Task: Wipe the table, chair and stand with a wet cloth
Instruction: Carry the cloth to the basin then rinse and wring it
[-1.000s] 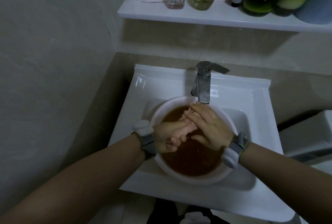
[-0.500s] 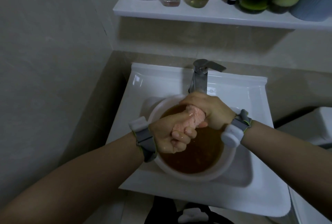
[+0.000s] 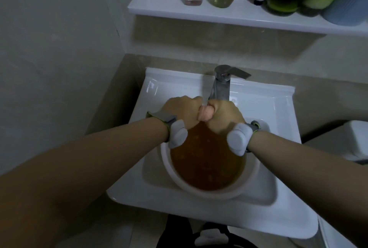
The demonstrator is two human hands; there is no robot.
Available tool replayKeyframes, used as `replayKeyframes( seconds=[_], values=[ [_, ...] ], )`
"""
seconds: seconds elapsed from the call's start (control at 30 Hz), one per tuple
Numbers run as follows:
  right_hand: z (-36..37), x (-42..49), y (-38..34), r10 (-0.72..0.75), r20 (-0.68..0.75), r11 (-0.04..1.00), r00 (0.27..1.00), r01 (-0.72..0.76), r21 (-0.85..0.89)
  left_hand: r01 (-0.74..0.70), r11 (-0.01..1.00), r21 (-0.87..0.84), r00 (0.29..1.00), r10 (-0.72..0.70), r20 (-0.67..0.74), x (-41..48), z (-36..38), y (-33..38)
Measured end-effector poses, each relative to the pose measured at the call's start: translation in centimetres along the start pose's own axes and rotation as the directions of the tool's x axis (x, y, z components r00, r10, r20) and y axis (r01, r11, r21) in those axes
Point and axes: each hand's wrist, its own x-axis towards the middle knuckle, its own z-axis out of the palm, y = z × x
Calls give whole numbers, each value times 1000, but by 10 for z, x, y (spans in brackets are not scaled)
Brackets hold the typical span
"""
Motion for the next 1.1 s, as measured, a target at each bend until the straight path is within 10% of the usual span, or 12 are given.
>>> replayKeyframes(
  seconds=[0.2,0.73,0.9,1.0,1.1],
  values=[
    [8,-8,-6,216,171,804,961,-274,528,-275,960,46,959,278,-63,8,5,-16],
    [15,-11,1,282,309,595,908,-419,686,-210,978,-13,938,197,-285,9,6,-5],
    [46,-24,29,120,406,980,906,-174,99,172,932,-320,935,-52,350,-12,74,7],
    [47,-29,35,93,455,897,886,-273,347,220,884,-412,917,-43,397,-22,88,-6],
    [41,-28,33,106,587,540,802,-542,644,226,726,-650,941,12,340,-35,71,-16]
  ],
)
